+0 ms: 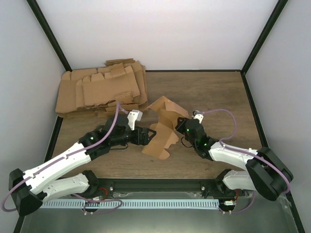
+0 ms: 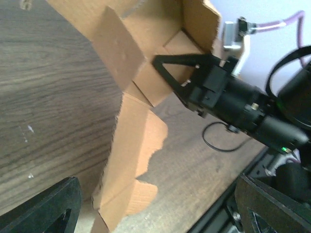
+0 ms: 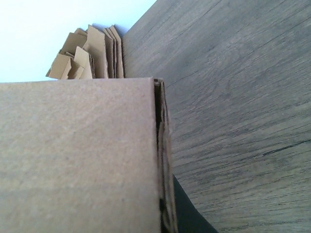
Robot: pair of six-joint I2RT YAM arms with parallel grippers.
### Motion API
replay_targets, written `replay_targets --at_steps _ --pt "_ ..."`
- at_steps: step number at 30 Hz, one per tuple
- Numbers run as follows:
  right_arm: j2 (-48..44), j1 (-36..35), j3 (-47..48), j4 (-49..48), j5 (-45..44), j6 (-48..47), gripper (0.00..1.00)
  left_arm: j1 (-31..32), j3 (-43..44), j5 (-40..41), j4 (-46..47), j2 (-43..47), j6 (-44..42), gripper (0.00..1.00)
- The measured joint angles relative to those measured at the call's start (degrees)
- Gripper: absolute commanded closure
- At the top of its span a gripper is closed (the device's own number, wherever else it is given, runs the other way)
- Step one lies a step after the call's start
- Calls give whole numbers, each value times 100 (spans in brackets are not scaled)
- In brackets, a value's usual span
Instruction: Fold the paper box
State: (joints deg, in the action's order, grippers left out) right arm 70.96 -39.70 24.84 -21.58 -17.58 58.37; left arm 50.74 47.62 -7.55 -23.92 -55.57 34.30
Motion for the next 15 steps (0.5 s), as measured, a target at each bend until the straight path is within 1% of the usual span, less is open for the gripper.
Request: replay_targets --at_steps 3,6,8,10,13,15 --pt "-13 0 -33 -31 22 28 99 -2 0 269 94 -219 -24 15" --pt "-39 0 -37 -28 74 66 99 -2 2 387 149 -542 -98 23" --pt "-70 0 -37 -26 111 74 99 0 4 431 153 -774 -155 33" --pt "-125 0 -37 -28 144 96 99 0 4 472 144 -940 -214 45" --pt "-181 0 -37 -31 210 160 99 0 4 533 111 -1023 -334 66" --pt "-181 0 -55 -70 282 210 99 0 24 579 72 -1023 -396 83"
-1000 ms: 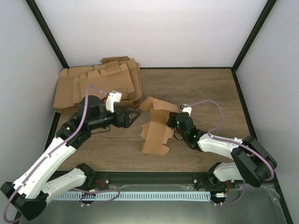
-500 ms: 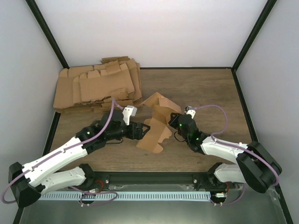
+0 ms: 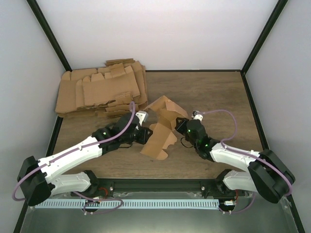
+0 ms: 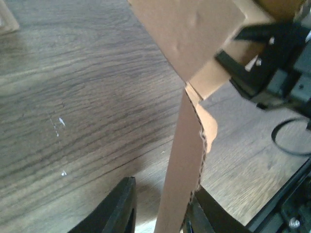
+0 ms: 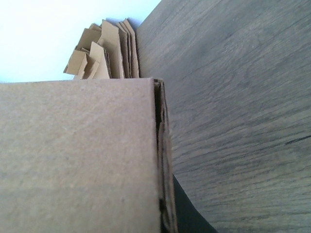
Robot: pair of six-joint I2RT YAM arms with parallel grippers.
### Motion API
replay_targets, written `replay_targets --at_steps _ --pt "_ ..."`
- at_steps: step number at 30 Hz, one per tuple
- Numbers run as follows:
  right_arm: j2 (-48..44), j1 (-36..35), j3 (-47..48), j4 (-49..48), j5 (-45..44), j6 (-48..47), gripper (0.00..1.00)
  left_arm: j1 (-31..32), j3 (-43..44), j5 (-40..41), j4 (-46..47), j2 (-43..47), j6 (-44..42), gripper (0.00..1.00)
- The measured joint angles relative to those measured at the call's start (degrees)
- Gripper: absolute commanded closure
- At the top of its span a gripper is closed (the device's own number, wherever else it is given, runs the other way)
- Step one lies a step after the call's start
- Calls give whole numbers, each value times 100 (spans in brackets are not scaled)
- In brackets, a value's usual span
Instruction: Fold the paper box
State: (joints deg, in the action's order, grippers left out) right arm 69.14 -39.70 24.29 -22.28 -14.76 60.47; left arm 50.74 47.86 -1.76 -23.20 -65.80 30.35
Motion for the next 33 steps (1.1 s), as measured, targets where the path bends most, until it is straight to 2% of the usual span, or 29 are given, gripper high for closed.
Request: replay_targets --at_steps 2,6,8,17,24,33 --pt "13 0 -46 -70 92 61 94 -2 55 42 -52 0 -37 96" --pt "216 0 -199 -437 415 221 63 17 341 92 -387 -26 -236 96" --pt "354 0 -323 -706 658 238 50 20 656 181 -723 -127 -345 96" --pt "852 -70 -643 -1294 1843 116 17 26 2144 533 -2533 -820 -734 96" --pt "289 -282 -728 -511 2647 -555 7 26 2413 905 -3182 -1285 -874 96" --pt "-940 -249 -1071 590 3364 -997 7 26 2413 1023 -3392 -1609 -962 89"
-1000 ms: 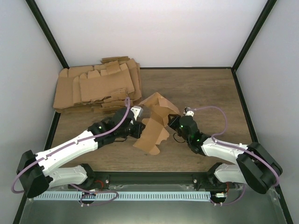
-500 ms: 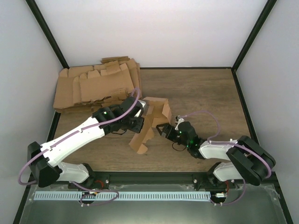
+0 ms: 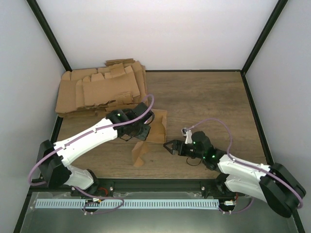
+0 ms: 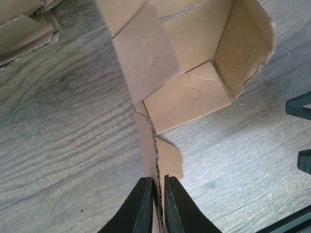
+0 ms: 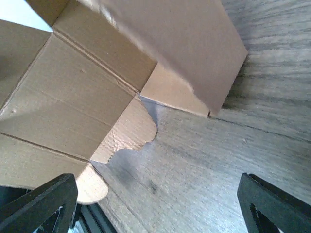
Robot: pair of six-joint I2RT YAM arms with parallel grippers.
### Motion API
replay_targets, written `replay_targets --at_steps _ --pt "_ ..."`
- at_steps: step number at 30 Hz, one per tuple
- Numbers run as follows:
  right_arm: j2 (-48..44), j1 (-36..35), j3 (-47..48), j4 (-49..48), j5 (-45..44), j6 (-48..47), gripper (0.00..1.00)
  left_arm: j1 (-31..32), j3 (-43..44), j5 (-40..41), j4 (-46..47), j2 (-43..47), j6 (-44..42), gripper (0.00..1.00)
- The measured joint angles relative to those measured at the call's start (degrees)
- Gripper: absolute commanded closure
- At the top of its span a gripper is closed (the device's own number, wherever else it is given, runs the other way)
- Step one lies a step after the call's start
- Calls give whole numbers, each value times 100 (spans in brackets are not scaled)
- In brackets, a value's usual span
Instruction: Fold the paper box
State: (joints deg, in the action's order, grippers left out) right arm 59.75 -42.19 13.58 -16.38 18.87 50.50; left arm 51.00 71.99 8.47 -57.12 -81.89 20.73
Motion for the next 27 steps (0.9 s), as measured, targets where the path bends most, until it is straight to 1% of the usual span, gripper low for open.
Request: replay_targets --at_steps 2,5,10,13,15,18,22,27 --pt "-262 127 -46 258 90 -114 8 0 -17 -35 33 0 0 88" --pt "-531 584 -17 557 282 -345 9 0 -125 -116 146 4 -2 87" --pt "-605 1084 343 1005 509 -732 13 -2 -468 -286 389 144 2 87" --pt "-442 1342 730 1084 680 -876 17 -2 -581 -398 468 262 9 86" --pt "-227 1458 970 1078 754 -938 19 -7 -636 -483 531 310 24 82" --pt "131 1513 1252 1010 885 -964 26 -9 -715 -590 605 358 70 75" --pt "461 1513 1314 892 997 -994 34 -24 -782 -710 710 553 164 68" --pt "872 1513 1360 772 1119 -1025 36 -219 -782 -938 874 1003 221 64"
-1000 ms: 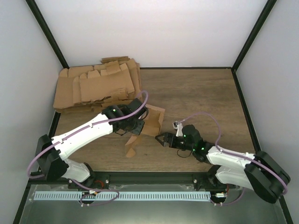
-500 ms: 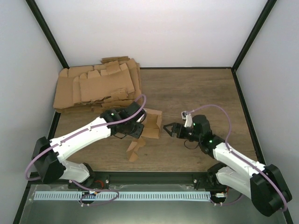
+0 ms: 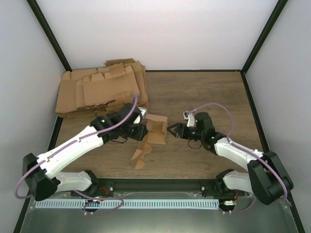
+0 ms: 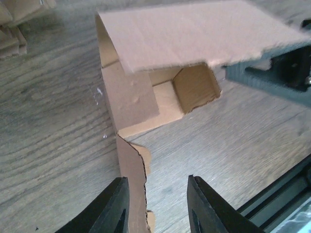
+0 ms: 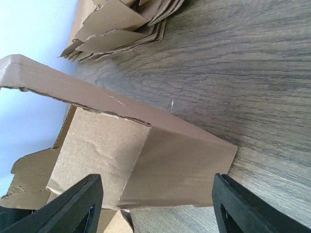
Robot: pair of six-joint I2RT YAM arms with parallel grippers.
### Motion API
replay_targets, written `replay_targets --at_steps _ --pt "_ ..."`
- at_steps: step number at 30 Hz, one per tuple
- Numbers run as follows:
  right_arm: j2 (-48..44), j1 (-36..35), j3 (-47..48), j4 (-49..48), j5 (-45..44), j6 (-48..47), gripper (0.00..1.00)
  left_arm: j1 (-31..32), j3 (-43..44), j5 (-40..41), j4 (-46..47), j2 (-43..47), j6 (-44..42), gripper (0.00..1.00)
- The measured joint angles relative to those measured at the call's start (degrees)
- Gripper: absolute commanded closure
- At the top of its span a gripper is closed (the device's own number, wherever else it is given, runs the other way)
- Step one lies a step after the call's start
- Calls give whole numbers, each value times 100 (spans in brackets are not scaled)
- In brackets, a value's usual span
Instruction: Fold the paper box
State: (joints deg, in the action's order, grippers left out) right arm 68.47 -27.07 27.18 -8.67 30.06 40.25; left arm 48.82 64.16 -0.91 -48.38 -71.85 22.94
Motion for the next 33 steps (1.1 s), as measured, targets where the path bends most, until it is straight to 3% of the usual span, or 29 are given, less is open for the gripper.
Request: replay_targets --at_steps 2,9,14,20,26,33 --pt "94 0 22 -59 39 -20 36 -168 -13 -138 87 181 46 62" --pt "153 0 79 -87 105 -85 36 -1102 -188 -765 407 796 129 25" --pt "376 0 225 -153 170 -146 38 -1781 -205 -1421 876 892 181 13" --pt "623 -2 267 -212 214 -225 40 -2197 -505 -2194 1687 557 260 13" --pt "702 -7 269 -214 254 -280 42 -2234 -592 -2656 2055 -114 208 20" --pt "699 -9 315 -175 249 -361 42 -2232 -612 -2994 2319 -385 125 37"
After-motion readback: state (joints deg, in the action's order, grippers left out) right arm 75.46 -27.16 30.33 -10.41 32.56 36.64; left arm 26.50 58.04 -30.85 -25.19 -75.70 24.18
